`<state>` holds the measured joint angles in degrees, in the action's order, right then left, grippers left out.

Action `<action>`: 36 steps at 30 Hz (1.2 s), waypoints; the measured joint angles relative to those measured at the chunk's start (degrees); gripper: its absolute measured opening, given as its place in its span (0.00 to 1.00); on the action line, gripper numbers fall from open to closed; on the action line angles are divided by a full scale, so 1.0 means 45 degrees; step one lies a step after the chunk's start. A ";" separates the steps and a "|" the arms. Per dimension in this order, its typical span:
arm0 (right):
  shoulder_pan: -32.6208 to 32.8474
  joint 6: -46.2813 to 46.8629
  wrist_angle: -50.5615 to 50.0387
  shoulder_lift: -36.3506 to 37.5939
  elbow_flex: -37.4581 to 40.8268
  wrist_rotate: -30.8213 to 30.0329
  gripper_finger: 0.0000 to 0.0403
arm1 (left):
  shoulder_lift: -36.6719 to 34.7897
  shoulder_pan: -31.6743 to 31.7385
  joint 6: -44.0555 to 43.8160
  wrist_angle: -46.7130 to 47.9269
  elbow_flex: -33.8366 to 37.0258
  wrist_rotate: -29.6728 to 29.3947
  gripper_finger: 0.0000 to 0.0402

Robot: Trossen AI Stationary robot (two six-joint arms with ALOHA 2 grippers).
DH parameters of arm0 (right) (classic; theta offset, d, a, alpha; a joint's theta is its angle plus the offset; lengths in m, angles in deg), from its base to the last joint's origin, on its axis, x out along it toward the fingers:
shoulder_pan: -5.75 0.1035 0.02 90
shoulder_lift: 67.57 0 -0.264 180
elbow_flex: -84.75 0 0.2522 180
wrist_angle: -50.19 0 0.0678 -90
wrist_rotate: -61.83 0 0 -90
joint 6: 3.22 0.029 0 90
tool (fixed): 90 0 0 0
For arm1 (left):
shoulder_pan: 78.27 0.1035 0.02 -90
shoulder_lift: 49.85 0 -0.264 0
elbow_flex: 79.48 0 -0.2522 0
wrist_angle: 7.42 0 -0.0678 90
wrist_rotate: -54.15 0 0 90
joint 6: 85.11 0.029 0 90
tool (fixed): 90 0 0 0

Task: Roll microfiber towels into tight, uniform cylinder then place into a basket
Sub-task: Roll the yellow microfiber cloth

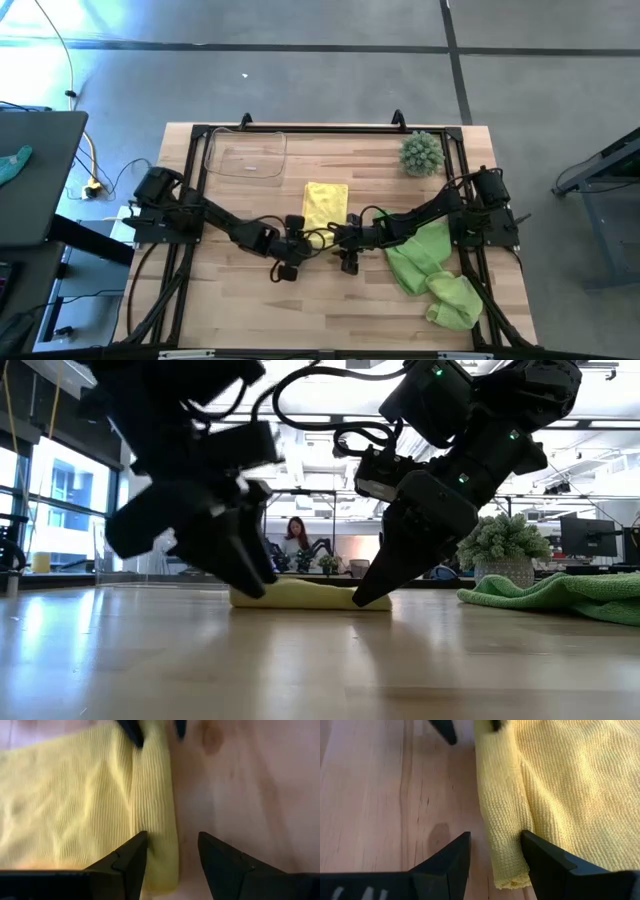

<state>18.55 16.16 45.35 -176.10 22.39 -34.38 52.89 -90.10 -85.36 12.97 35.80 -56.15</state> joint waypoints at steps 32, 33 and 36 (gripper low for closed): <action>0.1326 -0.1457 -0.1821 0.2336 0.0029 0.0179 0.41 | 0.0900 0.2050 -0.8186 -0.1671 -0.0002 0.7813 0.07; 0.1514 -0.1769 -0.1796 0.2336 0.0029 0.0142 0.41 | 0.0908 0.2118 -0.8302 -0.1679 0.0005 0.8032 0.07; 0.2087 -0.3466 -0.1724 0.2299 0.0014 -0.0196 0.41 | 0.0918 0.2326 -0.8546 -0.1693 0.0005 0.8339 0.07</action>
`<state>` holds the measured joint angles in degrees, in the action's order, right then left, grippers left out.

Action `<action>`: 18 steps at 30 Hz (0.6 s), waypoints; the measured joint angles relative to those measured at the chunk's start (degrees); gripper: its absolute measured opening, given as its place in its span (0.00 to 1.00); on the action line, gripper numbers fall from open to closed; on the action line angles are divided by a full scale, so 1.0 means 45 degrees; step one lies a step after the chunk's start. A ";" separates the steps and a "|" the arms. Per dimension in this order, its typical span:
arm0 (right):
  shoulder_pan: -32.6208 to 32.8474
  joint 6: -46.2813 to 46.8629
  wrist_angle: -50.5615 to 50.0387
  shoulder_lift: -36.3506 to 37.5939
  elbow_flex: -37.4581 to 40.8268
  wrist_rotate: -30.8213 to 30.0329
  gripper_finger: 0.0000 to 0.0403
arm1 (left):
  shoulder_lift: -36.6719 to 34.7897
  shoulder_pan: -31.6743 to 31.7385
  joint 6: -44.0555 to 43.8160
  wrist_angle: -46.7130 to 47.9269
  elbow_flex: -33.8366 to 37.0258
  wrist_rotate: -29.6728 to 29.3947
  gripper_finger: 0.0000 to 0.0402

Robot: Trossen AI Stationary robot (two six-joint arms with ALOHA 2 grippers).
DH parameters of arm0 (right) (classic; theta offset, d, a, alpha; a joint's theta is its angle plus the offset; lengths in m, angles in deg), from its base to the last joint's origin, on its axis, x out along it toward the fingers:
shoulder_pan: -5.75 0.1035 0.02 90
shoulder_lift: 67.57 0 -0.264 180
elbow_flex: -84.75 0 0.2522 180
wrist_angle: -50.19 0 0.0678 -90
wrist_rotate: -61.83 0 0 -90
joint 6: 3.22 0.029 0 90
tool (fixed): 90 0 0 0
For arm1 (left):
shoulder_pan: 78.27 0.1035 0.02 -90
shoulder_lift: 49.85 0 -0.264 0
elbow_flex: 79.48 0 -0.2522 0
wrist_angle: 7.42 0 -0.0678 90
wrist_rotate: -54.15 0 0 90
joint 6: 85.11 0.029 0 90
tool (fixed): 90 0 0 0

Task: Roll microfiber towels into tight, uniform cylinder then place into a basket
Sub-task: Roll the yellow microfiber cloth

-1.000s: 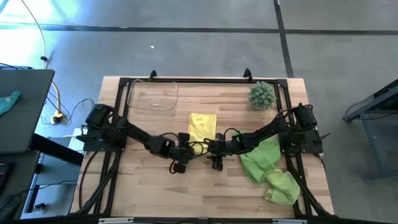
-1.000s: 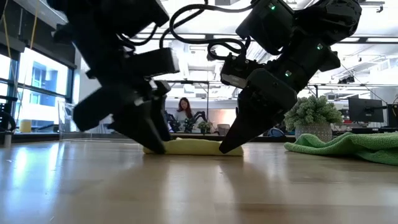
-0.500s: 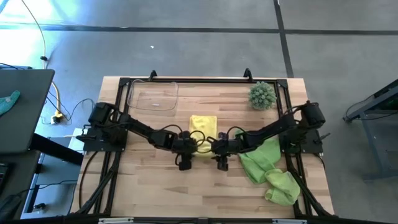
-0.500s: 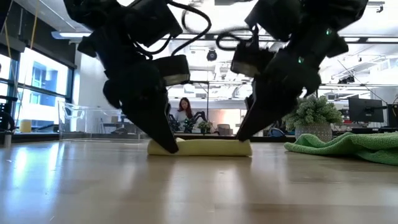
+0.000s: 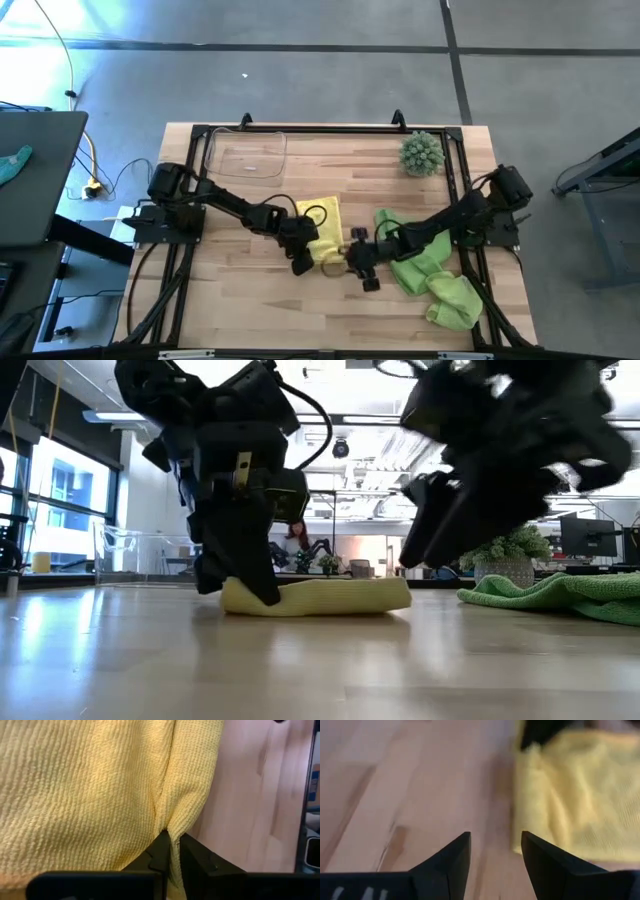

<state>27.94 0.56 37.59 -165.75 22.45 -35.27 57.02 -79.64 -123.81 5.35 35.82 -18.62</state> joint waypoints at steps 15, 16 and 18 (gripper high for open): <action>0.0554 -0.2878 0.1245 -0.1289 -0.0018 -0.2760 0.41 | 0.0000 0.0292 -0.0070 -0.0019 0.0010 0.0414 0.06; 0.0529 -0.2908 0.1314 -0.1289 -0.0018 -0.2842 0.41 | 0.0000 0.0292 -0.0066 -0.0024 0.0010 0.0404 0.06; 0.0452 -0.2946 0.1410 -0.1289 -0.0026 -0.2875 0.41 | -0.0005 0.0292 -0.0071 -0.0024 0.0010 0.0383 0.06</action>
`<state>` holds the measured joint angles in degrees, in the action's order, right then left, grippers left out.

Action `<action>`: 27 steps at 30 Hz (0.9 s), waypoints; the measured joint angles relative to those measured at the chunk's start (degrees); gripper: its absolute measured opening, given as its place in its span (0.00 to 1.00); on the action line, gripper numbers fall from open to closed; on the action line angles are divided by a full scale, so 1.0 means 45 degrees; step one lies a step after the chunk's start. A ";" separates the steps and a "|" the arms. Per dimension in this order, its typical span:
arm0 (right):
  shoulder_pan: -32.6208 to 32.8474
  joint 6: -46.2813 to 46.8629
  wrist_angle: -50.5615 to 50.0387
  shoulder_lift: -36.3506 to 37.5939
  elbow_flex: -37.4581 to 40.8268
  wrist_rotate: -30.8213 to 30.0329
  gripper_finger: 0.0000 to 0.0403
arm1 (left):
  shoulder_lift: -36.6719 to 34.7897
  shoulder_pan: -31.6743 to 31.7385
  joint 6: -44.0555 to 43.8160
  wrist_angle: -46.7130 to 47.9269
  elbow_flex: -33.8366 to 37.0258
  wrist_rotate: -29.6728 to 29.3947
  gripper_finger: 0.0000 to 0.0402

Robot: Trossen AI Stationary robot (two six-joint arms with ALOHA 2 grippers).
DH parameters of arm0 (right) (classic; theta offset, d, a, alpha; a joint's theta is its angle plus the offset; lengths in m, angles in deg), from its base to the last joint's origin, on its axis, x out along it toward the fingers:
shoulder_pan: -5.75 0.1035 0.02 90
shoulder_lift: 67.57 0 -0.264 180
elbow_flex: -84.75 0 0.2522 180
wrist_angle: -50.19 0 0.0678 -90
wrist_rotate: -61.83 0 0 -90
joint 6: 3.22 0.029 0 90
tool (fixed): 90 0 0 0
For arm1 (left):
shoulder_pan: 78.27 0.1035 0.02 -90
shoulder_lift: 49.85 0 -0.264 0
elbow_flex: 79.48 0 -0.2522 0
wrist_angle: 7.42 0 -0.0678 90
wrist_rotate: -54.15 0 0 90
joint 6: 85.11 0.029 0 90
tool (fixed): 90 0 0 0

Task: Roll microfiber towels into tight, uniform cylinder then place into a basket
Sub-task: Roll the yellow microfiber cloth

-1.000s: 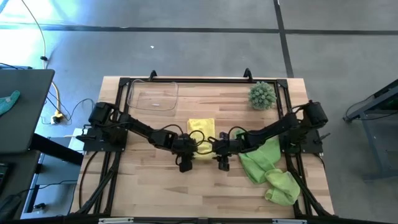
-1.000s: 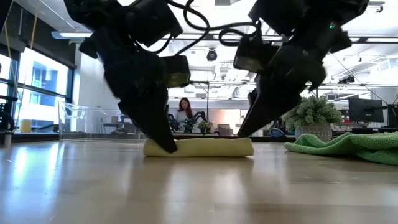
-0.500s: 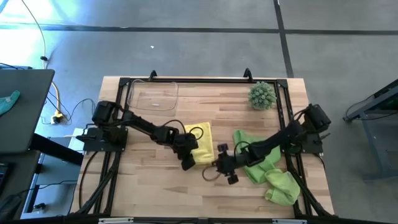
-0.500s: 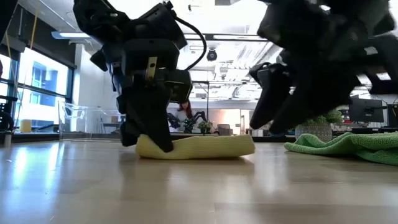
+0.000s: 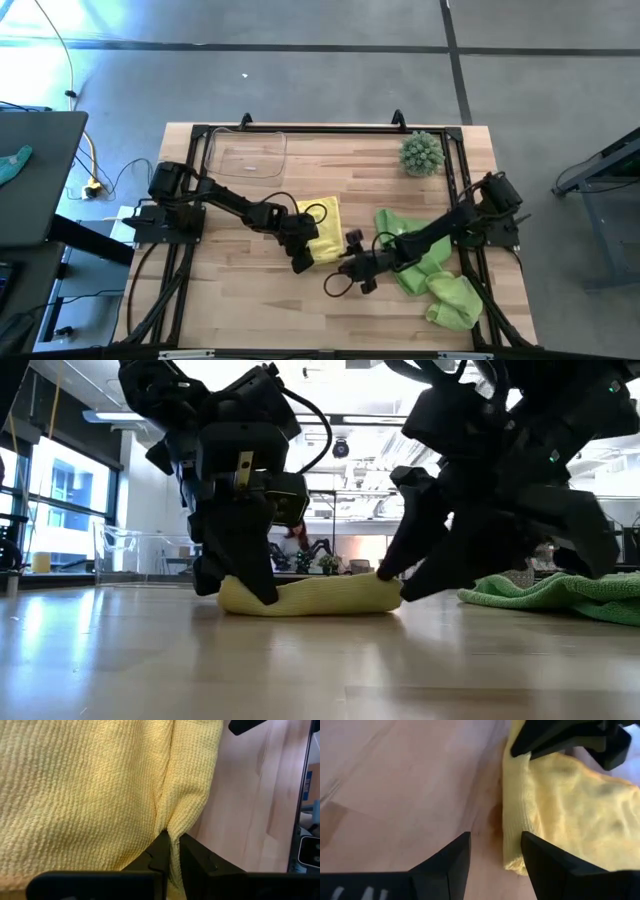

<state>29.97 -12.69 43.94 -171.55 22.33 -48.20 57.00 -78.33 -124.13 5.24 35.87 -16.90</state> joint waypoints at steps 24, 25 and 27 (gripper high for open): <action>-0.1424 0.1753 -0.0238 -0.0597 -0.0046 0.1065 0.41 | -0.0031 -0.0026 0.0340 -0.0201 -0.0011 -0.0822 0.11; -0.1461 0.1920 -0.0304 -0.0597 -0.0051 0.1133 0.41 | -0.0034 -0.0049 0.0504 -0.0205 -0.0015 -0.0835 0.13; -0.1596 0.2455 -0.0535 -0.0593 -0.0065 0.1419 0.39 | -0.0043 -0.0095 0.0776 -0.0218 -0.0019 -0.0853 0.17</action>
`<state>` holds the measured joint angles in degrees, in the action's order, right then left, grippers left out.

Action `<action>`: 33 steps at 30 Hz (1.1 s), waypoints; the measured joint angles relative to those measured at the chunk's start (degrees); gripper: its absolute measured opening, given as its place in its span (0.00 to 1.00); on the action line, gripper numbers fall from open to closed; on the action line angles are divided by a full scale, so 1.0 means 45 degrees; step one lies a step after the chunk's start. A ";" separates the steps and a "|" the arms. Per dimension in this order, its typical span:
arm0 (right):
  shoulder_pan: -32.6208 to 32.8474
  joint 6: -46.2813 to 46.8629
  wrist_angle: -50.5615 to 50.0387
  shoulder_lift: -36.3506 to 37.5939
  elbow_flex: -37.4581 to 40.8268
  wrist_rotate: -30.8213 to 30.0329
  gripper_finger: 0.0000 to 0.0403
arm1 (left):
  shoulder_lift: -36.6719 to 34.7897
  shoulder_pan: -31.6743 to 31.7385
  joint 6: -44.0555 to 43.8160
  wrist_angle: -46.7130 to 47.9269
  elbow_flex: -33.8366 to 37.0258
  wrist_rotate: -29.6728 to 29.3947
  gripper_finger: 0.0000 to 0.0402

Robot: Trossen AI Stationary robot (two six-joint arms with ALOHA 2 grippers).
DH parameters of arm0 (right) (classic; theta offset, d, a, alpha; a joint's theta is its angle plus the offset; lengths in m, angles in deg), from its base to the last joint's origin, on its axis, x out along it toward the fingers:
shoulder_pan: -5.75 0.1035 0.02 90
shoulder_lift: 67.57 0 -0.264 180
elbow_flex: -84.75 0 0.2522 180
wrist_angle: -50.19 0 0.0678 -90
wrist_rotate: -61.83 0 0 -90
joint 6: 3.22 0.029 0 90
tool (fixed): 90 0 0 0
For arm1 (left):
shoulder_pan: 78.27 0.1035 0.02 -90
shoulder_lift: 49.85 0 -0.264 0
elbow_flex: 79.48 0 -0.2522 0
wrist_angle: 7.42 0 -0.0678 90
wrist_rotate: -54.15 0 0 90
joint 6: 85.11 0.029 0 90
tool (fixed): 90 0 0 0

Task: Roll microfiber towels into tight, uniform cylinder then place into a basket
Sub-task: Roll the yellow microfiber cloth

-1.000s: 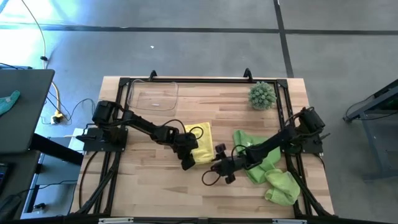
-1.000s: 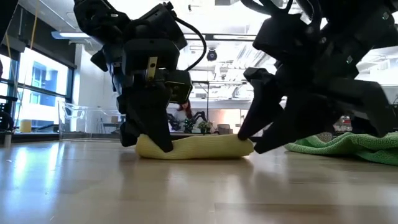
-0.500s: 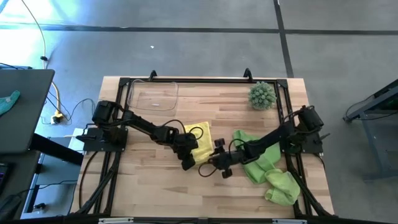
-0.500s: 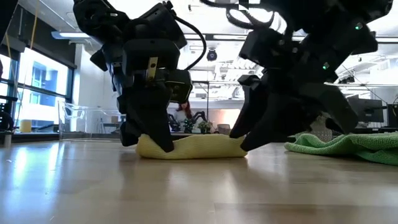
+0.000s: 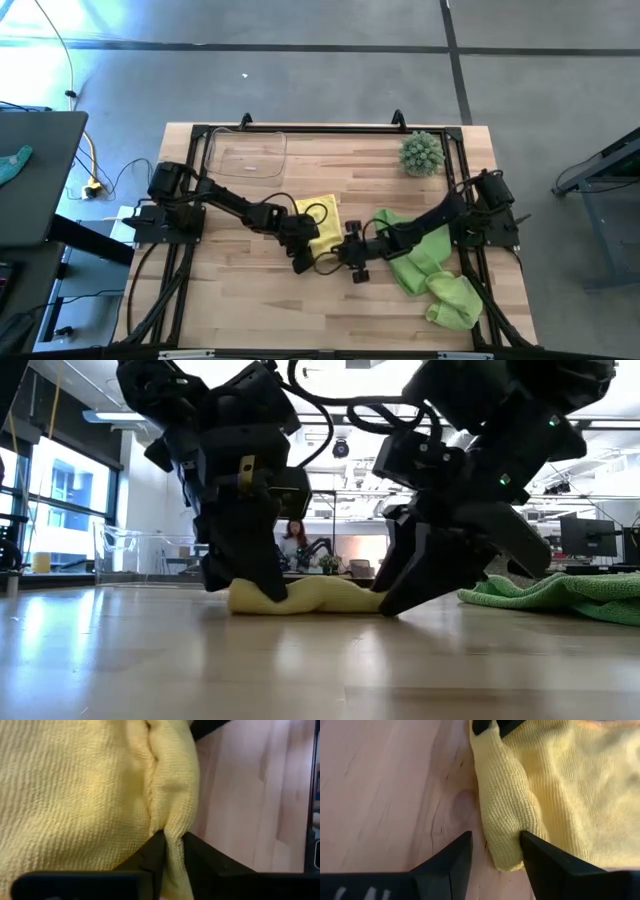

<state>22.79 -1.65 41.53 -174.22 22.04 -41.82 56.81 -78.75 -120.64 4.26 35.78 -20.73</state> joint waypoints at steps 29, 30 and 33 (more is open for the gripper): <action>-0.2323 0.5020 -0.0460 -0.0029 0.0049 0.5013 0.06 | -0.1885 -0.3819 0.7509 0.0800 0.0012 -0.7491 0.34; -0.2323 0.5020 -0.0456 -0.0029 0.0049 0.5022 0.06 | -0.1776 -0.3937 0.7486 0.0752 0.0015 -0.8009 0.34; -0.2372 0.5023 -0.0414 -0.0029 0.0058 0.5049 0.06 | -0.1375 -0.4031 0.7121 0.0609 0.0010 -0.9319 0.35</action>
<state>12.12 20.96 39.66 -174.35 22.30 -19.10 50.62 -96.89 -88.60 7.00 35.82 -62.67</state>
